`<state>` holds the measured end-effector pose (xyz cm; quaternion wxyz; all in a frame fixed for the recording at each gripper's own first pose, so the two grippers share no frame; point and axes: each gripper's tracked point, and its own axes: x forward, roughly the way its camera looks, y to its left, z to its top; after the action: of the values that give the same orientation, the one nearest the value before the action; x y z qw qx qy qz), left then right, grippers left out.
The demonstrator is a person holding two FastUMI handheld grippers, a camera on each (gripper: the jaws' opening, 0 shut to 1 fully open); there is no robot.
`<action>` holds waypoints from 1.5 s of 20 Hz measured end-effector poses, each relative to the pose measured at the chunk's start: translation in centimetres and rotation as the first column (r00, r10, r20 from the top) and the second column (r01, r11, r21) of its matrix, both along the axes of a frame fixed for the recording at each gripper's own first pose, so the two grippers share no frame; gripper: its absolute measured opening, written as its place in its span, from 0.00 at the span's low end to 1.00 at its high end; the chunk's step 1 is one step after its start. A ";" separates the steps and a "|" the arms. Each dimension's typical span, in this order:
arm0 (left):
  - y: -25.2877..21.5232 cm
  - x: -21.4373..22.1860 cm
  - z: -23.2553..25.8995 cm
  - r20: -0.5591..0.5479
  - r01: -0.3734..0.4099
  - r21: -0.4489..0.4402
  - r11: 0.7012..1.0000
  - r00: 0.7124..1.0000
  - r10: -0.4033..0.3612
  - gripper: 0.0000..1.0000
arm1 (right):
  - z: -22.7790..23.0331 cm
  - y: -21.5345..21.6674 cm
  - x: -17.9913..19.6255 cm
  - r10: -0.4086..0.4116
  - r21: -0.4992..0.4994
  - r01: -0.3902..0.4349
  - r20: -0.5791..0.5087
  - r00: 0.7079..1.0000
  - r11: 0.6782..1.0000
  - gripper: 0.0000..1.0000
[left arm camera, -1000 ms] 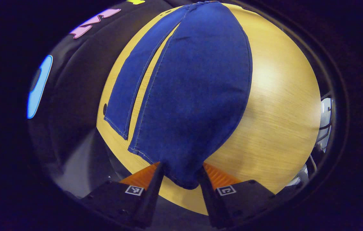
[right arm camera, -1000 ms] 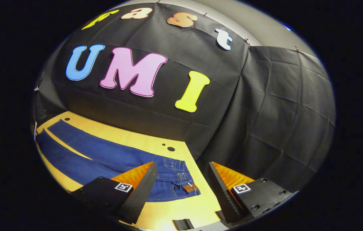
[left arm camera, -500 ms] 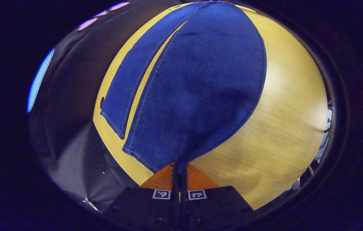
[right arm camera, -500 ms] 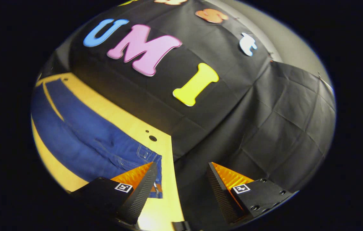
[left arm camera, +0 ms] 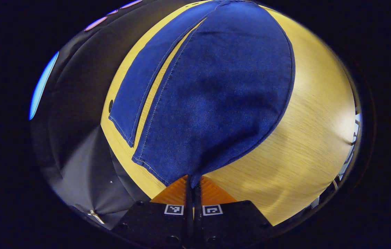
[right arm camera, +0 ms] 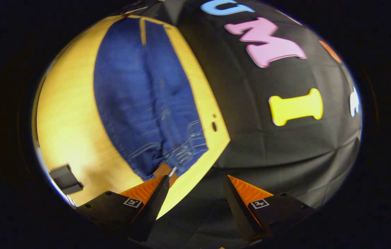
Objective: Grasp the waist and the cuffs of the jeans and fold them to make the two legs overlap; first hold the waist and fold one-third of the jeans toward the cuffs, then hold the cuffs and fold the remaining one-third in the same direction to finish folding.
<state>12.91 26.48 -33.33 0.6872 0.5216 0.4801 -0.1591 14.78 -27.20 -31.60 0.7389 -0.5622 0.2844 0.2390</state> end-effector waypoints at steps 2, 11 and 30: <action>0.0 0.0 0.0 0.004 -0.004 0.007 1.000 1.000 0.004 0.06 | -3.5 -1.1 -1.6 0.020 -0.038 -0.025 -0.129 0.991 0.999 0.96; -0.2 0.0 0.0 -0.005 -0.050 0.023 0.998 0.999 0.050 0.06 | -7.7 0.4 0.9 0.189 -0.155 -0.219 -0.187 0.964 0.963 0.90; -1.0 0.2 0.2 -0.119 -0.186 -0.109 0.976 0.978 0.173 0.06 | -8.5 1.4 3.2 0.106 -0.110 -0.149 -0.327 0.939 0.983 0.11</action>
<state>13.10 25.46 -33.08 0.7017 0.4245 0.5515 -0.1529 17.98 -25.78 -40.05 0.6269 -0.5812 0.3785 0.3548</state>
